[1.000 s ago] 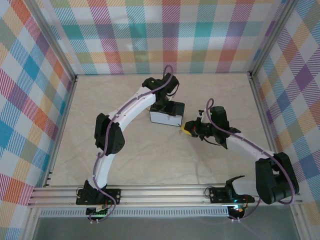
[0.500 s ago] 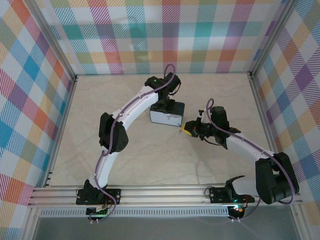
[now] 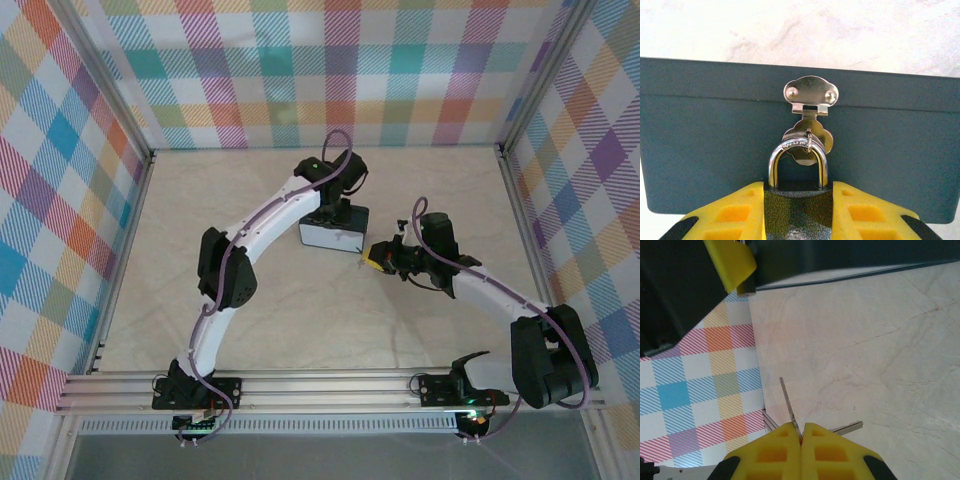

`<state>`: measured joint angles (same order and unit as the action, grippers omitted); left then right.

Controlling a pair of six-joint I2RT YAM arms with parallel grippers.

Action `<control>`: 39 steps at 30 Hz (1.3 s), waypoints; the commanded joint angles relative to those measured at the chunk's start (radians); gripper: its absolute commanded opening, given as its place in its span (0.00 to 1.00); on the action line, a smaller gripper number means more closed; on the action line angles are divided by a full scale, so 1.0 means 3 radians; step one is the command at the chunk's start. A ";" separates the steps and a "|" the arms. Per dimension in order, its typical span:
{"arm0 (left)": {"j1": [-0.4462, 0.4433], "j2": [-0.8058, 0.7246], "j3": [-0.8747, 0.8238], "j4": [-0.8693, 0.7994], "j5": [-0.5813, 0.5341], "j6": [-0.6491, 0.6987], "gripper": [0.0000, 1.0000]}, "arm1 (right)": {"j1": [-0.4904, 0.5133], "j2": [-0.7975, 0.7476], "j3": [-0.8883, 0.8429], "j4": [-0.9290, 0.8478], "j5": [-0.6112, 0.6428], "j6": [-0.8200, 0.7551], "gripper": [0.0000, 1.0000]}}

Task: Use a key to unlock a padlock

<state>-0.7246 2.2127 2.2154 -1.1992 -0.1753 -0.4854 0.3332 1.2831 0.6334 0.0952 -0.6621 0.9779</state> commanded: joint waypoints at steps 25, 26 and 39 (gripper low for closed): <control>-0.0066 -0.0370 0.0241 -0.0607 0.0399 -0.0279 0.60 | -0.0153 -0.0424 -0.0072 -0.0624 -0.0130 -0.0598 0.01; -0.0050 -0.0404 0.0275 -0.0663 0.0286 0.0011 0.60 | -0.0154 -0.0445 -0.0066 -0.0654 -0.0129 -0.0616 0.01; 0.0494 -0.1612 -0.1839 0.1138 0.1590 0.4947 0.63 | -0.0144 -0.0413 0.0242 -0.1094 -0.0224 -0.0795 0.02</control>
<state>-0.6403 1.7748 1.6833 -1.0077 0.0944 0.5686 0.2939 1.1492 0.6567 -0.1795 -0.7006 0.7727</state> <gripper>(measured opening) 0.630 0.046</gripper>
